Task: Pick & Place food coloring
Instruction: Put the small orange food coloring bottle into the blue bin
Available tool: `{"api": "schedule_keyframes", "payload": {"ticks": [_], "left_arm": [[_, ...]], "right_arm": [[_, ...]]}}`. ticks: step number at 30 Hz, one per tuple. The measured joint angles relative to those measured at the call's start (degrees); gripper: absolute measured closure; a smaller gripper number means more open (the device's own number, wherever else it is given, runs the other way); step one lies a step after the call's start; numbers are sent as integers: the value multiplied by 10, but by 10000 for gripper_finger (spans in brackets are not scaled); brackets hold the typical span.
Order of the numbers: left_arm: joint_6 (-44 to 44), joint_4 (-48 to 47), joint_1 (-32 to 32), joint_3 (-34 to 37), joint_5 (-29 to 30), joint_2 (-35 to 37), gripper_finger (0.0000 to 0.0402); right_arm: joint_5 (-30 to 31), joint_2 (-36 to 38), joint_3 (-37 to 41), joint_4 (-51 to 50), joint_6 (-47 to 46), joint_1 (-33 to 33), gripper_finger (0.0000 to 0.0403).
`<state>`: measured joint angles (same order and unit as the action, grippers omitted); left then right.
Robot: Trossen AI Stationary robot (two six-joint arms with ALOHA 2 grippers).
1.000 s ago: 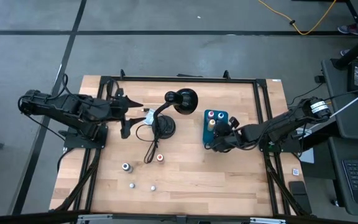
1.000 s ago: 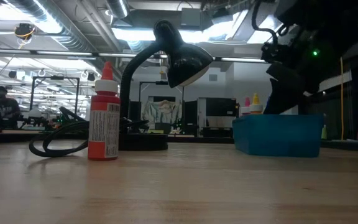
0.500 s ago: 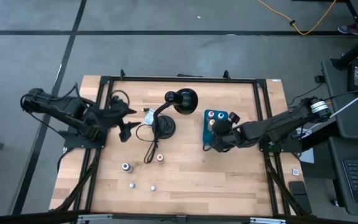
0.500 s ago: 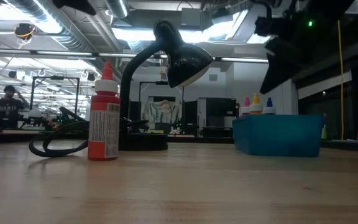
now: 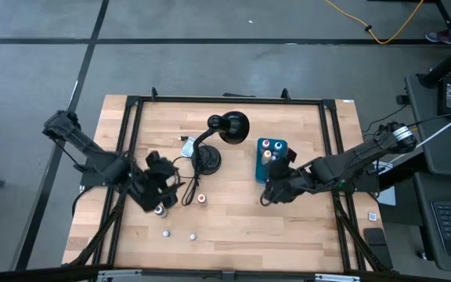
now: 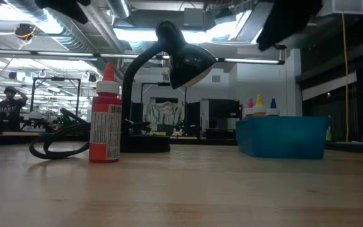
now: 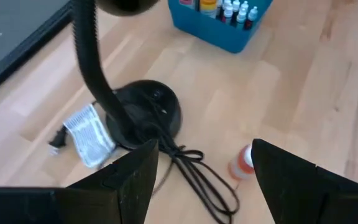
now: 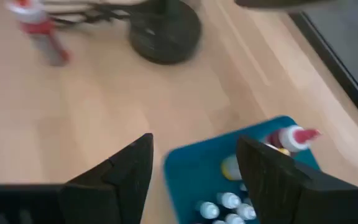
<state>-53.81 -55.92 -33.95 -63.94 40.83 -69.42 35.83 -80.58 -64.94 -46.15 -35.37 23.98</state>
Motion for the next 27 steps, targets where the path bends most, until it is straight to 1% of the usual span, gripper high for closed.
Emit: {"api": "schedule_keyframes", "payload": {"ticks": [5,10,17,23,27], "left_arm": [[-80,15,-52,0,7,-53,151],[-113,75,-92,0,7,-120,151],[-147,178,-118,0,-4,-214,151],[-222,215,-133,0,-22,-279,151],[-234,254,-143,0,-34,-309,151]], "right_arm": [[0,0,-26,0,0,41,174],[0,0,-34,1,-18,69,174],[0,0,-34,1,-48,95,174],[0,0,-34,1,-65,110,175],[1,0,-34,1,-67,115,175]]}}
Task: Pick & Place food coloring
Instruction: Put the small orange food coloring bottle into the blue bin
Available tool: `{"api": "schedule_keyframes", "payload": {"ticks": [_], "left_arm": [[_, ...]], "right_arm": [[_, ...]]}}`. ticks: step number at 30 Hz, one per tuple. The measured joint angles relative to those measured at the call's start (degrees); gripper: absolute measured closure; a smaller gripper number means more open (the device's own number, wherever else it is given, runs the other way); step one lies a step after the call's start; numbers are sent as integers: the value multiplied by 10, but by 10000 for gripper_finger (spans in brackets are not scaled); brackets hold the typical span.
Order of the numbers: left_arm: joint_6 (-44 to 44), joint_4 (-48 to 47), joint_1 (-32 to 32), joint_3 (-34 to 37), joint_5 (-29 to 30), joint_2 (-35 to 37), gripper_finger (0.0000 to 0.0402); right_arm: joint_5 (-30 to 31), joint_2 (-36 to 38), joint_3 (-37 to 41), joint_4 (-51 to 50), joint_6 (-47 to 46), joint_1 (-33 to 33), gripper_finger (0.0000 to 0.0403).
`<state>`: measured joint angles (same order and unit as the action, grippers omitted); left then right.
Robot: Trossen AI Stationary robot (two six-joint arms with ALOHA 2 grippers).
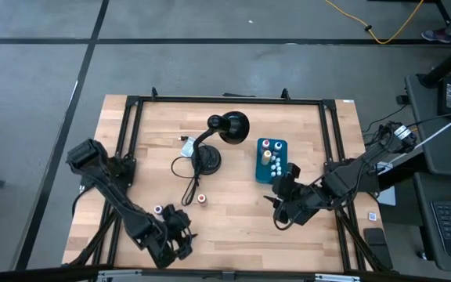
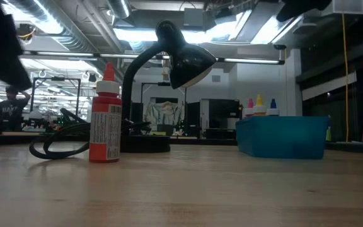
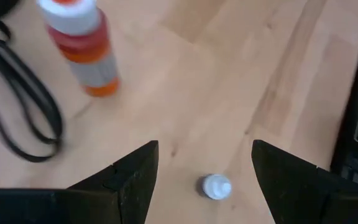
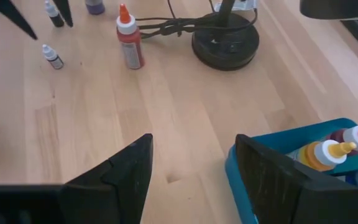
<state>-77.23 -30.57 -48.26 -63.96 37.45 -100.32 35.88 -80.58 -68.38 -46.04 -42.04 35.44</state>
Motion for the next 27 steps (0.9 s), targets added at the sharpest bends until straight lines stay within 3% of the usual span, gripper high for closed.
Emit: {"api": "schedule_keyframes", "payload": {"ticks": [17,27], "left_arm": [[4,87,-48,-1,7,-81,151],[-51,72,-61,-51,62,-138,151]], "right_arm": [[0,0,0,-1,-10,0,175],[0,0,0,-1,-10,0,175]]}}
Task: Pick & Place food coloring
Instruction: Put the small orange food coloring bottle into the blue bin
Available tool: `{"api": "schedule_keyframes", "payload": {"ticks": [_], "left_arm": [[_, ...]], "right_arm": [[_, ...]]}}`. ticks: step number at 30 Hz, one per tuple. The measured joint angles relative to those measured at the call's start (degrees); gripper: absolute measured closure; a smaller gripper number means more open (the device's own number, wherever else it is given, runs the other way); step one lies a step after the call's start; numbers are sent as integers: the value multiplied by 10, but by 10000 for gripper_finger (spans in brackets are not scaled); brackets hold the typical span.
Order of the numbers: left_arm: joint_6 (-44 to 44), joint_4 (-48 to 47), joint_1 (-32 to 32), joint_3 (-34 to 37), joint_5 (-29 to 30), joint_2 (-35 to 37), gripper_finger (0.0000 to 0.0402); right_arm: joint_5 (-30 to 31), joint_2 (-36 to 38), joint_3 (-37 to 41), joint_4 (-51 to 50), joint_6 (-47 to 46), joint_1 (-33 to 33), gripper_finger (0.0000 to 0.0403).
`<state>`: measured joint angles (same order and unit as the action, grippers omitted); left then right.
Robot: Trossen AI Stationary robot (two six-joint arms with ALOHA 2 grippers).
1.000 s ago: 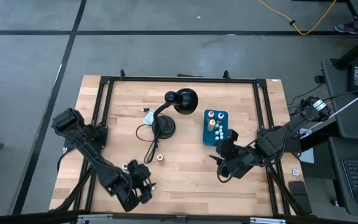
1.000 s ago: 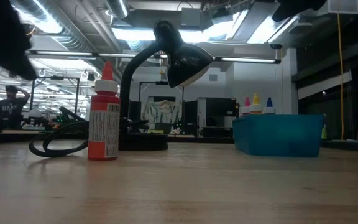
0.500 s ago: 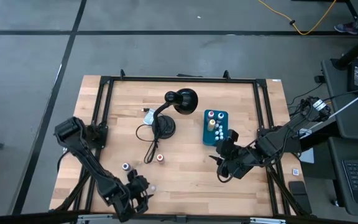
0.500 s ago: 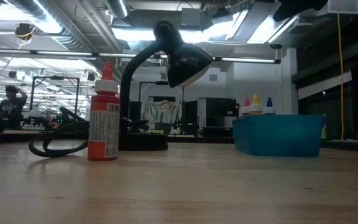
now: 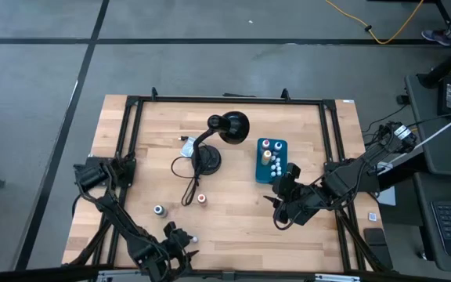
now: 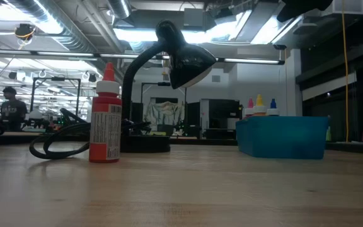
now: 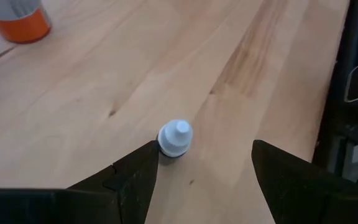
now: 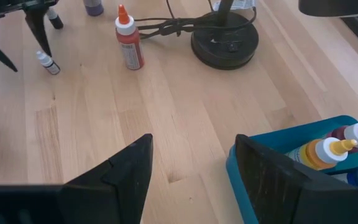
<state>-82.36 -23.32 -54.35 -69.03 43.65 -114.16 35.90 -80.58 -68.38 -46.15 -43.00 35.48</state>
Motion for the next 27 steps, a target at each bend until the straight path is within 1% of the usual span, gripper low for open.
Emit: {"api": "schedule_keyframes", "payload": {"ticks": [6,11,14,21,25,27], "left_arm": [[-23,-60,-2,-43,2,-27,151],[-42,-131,-12,-72,38,-26,151],[-46,-151,-15,-86,37,-25,151],[-63,-159,-18,-88,25,-25,151],[-91,-158,-22,-91,-3,-25,151],[-102,-157,-29,-96,-7,-25,151]], "right_arm": [[0,0,0,0,4,0,175],[0,0,0,0,10,0,175],[0,0,0,0,10,0,175],[0,0,0,0,10,0,175],[0,0,0,0,7,0,175],[0,0,0,0,4,0,175]]}}
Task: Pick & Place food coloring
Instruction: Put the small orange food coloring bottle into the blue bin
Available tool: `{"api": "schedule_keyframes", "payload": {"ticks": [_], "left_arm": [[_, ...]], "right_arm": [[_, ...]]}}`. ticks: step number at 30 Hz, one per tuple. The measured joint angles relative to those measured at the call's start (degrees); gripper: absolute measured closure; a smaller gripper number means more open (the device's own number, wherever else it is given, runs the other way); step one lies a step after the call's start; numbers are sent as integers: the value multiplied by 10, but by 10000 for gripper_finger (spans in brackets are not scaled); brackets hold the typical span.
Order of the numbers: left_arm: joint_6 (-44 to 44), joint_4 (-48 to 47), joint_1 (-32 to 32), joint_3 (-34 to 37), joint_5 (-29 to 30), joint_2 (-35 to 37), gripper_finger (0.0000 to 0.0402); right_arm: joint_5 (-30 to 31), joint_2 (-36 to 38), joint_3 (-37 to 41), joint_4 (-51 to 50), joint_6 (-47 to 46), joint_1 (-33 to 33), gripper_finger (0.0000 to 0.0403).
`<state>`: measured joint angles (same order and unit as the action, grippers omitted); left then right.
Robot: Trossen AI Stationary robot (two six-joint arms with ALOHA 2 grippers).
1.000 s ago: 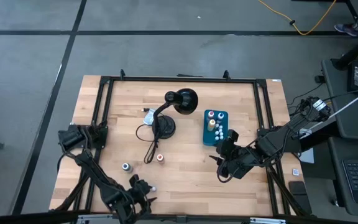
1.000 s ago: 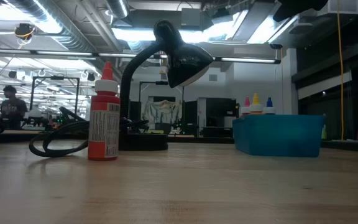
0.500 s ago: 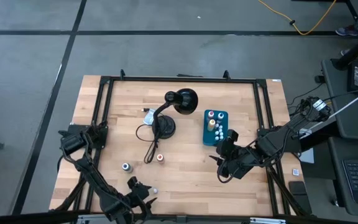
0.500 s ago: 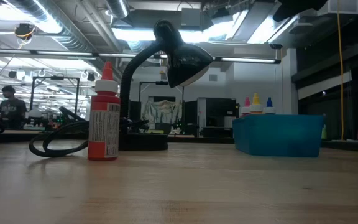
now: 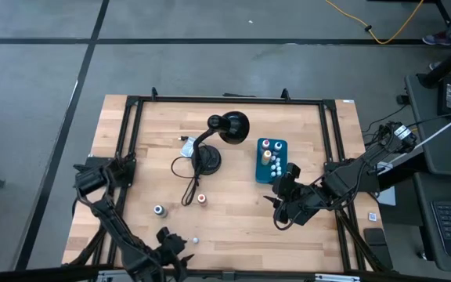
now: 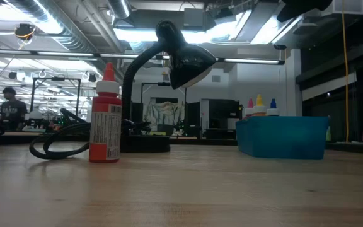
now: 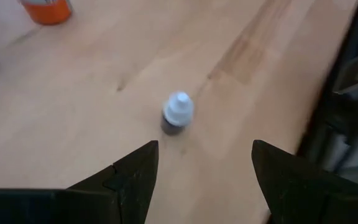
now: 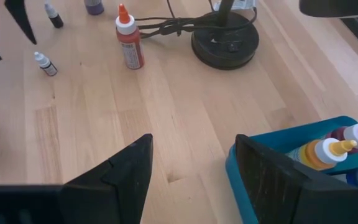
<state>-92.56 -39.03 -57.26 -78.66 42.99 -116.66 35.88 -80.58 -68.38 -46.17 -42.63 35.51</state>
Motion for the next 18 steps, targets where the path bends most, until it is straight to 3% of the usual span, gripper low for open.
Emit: {"api": "schedule_keyframes", "payload": {"ticks": [9,18], "left_arm": [[-61,-7,-32,-5,21,-7,153],[-172,-19,-34,-5,-1,-32,162]], "right_arm": [[0,0,0,0,-4,0,175],[0,0,0,-5,-4,0,175]]}}
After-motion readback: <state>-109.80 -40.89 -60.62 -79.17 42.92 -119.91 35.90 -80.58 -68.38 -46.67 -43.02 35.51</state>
